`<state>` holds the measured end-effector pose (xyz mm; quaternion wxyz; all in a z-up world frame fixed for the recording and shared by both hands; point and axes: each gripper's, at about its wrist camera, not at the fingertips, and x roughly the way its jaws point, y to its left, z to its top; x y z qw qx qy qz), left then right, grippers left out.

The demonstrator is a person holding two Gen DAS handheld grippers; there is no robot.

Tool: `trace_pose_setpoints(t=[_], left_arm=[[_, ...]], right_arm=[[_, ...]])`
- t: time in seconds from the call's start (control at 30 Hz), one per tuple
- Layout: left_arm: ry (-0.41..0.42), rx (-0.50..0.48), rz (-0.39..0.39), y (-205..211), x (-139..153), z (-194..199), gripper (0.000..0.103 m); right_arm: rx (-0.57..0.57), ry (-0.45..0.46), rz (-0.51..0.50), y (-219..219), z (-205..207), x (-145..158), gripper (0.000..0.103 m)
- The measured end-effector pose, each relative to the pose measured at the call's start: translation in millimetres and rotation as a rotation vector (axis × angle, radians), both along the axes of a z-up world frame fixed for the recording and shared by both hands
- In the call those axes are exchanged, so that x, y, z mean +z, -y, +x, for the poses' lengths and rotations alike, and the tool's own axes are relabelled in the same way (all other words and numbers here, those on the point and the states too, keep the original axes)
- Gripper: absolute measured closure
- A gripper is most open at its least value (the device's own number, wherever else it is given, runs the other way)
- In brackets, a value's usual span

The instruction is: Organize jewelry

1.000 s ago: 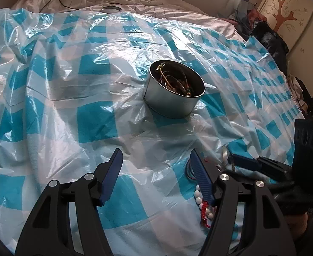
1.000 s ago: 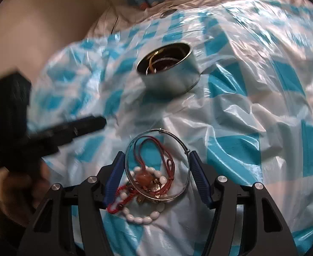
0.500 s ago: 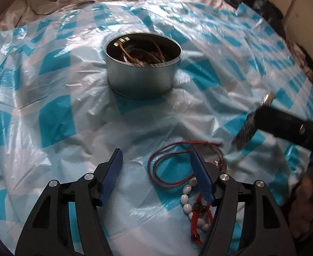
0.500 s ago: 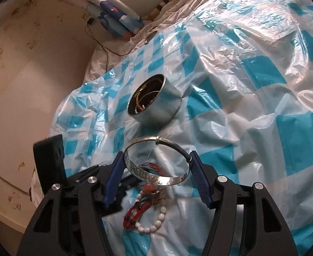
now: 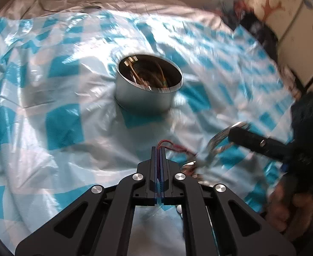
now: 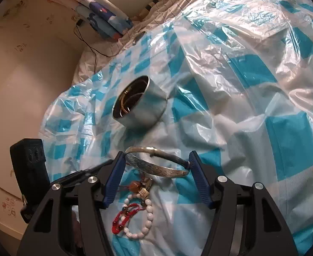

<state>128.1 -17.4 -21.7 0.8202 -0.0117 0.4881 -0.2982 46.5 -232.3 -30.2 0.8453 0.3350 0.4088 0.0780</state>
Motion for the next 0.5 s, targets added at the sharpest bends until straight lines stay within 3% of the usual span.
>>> trace_pose_setpoints(t=[0.2, 0.27, 0.4, 0.5], left_arm=[[-0.052, 0.092, 0.003, -21, -10, 15, 0.101], [-0.067, 0.098, 0.018, -21, -17, 17, 0.101], [-0.063, 0.099, 0.034, -19, -19, 17, 0.101], [-0.062, 0.105, 0.042, -22, -19, 17, 0.101]], right_arm=[[0.001, -0.045, -0.046, -6, 12, -7, 0.043], [-0.006, -0.049, -0.080, -10, 15, -6, 0.032], [0.012, -0.025, -0.206, -26, 19, 1, 0.023], [0.039, -0.014, -0.343, -44, 31, 4, 0.022]])
